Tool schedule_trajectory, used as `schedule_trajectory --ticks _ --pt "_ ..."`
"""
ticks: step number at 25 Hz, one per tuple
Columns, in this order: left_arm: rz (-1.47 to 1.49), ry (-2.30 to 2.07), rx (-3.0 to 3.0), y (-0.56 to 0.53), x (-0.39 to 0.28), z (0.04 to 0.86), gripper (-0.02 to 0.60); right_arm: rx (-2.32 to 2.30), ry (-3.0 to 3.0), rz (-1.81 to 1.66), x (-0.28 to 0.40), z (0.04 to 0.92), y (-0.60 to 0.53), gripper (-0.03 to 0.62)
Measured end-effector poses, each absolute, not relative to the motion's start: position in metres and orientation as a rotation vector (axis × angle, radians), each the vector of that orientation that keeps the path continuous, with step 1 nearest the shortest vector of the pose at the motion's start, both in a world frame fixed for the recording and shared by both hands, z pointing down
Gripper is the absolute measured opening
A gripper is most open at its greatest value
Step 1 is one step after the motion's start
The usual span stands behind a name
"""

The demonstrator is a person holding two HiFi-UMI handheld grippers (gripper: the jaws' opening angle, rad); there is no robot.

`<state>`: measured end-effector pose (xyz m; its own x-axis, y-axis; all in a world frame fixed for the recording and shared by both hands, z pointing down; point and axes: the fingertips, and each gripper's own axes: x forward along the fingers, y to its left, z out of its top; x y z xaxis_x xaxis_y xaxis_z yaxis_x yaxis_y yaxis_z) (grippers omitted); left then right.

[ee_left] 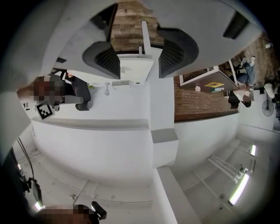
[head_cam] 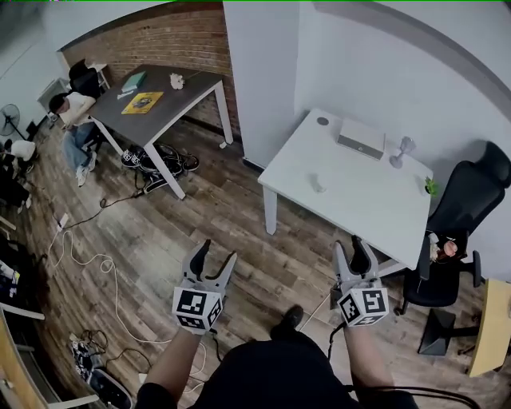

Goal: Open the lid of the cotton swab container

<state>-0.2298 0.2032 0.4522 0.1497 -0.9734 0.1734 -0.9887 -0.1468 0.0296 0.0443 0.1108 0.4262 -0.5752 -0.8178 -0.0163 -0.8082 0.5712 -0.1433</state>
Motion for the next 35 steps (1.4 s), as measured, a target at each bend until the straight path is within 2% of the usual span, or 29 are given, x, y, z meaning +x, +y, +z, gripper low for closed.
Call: schedule_trajectory --ticks 9,20,28,35 --pt "0.224 -1.95 2.299 0.105 -0.188 0.448 0.272 -1.395 2.714 -0.208 0.072 0.438 0.013 0.193" --pt "0.288 -1.677 2.434 -0.024 -0.144 0.495 0.272 -1.679 2.617 -0.24 0.131 0.462 -0.058 0.192" --pt "0.446 -1.335 2.604 -0.14 -0.113 0.569 0.27 -1.973 2.46 -0.169 0.146 0.444 -0.131 0.19" --pt "0.624 -1.109 2.661 -0.184 -0.088 0.642 0.27 -2.095 2.361 -0.164 0.147 0.442 -0.17 0.19"
